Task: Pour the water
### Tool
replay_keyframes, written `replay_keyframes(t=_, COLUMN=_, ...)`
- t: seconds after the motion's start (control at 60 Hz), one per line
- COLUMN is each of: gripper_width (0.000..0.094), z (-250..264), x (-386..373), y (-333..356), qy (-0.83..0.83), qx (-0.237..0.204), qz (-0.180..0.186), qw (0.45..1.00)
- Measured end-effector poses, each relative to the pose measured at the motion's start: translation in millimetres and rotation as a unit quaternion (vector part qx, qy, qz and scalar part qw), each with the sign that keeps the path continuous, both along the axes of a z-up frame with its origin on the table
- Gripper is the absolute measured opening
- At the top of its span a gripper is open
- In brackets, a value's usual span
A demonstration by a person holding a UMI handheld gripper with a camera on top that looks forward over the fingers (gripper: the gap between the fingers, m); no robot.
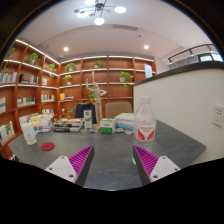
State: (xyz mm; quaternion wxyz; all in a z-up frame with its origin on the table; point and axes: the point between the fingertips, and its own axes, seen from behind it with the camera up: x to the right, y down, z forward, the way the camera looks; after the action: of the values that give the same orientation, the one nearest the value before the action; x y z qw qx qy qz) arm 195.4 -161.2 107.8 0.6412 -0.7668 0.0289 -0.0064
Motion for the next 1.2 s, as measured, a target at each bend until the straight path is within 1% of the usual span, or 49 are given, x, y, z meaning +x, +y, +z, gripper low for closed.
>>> replay_keyframes(t=0.05, gripper_width=0.0815, z=-7.8, x=29.4, y=2.1, qy=0.004, qx=0.009, qz=-0.014, qw=1.000)
replay_keyframes(t=0.117, gripper_width=0.0815, z=-3.1, x=60.3, y=9.2, qy=0.009, qx=0.029, qz=-0.034, qw=0.999)
replay_keyframes(t=0.167, gripper_width=0.0812, z=2.2, x=77.6, y=18.7, qy=0.013, qx=0.042, qz=-0.041, qw=0.998)
replay_keyframes(t=0.217, gripper_width=0.0810, z=5.5, x=87.4, y=31.6, qy=0.019, qx=0.052, qz=-0.036, qw=0.998)
replay_keyframes(t=0.267, gripper_width=0.0809, z=10.4, x=92.8, y=45.4, qy=0.026, qx=0.052, qz=-0.031, qw=0.998)
replay_keyframes(t=0.35, gripper_width=0.0807, z=9.2, x=99.4, y=68.6, qy=0.036, qx=0.055, qz=-0.011, qw=0.998)
replay_keyframes(t=0.45, gripper_width=0.0799, z=6.0, x=105.0, y=90.3, qy=0.042, qx=0.042, qz=-0.010, qw=0.998)
replay_keyframes(t=0.5, gripper_width=0.0755, z=7.1, x=106.6, y=98.0, qy=0.033, qx=0.042, qz=-0.009, qw=0.999)
replay_keyframes(t=0.6, gripper_width=0.0529, z=5.4, x=107.0, y=107.4, qy=0.000, qx=0.038, qz=-0.010, qw=0.999)
replay_keyframes(t=0.683, gripper_width=0.0496, z=5.3, x=105.1, y=108.3, qy=-0.017, qx=0.032, qz=-0.012, qw=0.999)
replay_keyframes(t=0.7, gripper_width=0.0457, z=5.5, x=103.7, y=108.3, qy=-0.020, qx=0.031, qz=-0.009, qw=0.999)
replay_keyframes(t=0.717, gripper_width=0.0453, z=4.6, x=103.3, y=108.1, qy=-0.022, qx=0.029, qz=-0.008, qw=0.999)
replay_keyframes(t=0.733, gripper_width=0.0430, z=4.6, x=104.1, y=108.0, qy=-0.024, qx=0.029, qz=-0.010, qw=0.999)
replay_keyframes(t=0.75, gripper_width=0.0423, z=4.3, x=104.6, y=107.6, qy=-0.024, qx=0.027, qz=-0.011, qw=0.999)
replay_keyframes(t=0.767, gripper_width=0.0446, z=3.9, x=104.1, y=107.8, qy=-0.023, qx=0.026, qz=-0.011, qw=0.999)
replay_keyframes(t=0.783, gripper_width=0.0368, z=4.0, x=103.5, y=107.9, qy=-0.025, qx=0.025, qz=-0.009, qw=0.999)
replay_keyframes(t=0.883, gripper_width=0.0369, z=3.7, x=101.5, y=109.1, qy=-0.039, qx=0.014, qz=-0.011, qw=0.999)
replay_keyframes(t=0.933, gripper_width=0.0370, z=3.9, x=108.0, y=108.6, qy=-0.057, qx=0.003, qz=-0.020, qw=0.998)
replay_keyframes(t=0.967, gripper_width=0.0369, z=3.3, x=100.0, y=106.0, qy=-0.072, qx=-0.001, qz=-0.024, qw=0.997)
replay_keyframes(t=1.033, gripper_width=0.0370, z=9.2, x=82.7, y=104.4, qy=-0.093, qx=-0.004, qz=-0.022, qw=0.995)
replay_keyframes(t=1.117, gripper_width=0.0369, z=26.0, x=48.5, y=103.6, qy=-0.139, qx=0.001, qz=-0.012, qw=0.990)
replay_keyframes(t=1.2, gripper_width=0.0369, z=45.2, x=-3.2, y=109.9, qy=-0.199, qx=0.009, qz=0.015, qw=0.980)
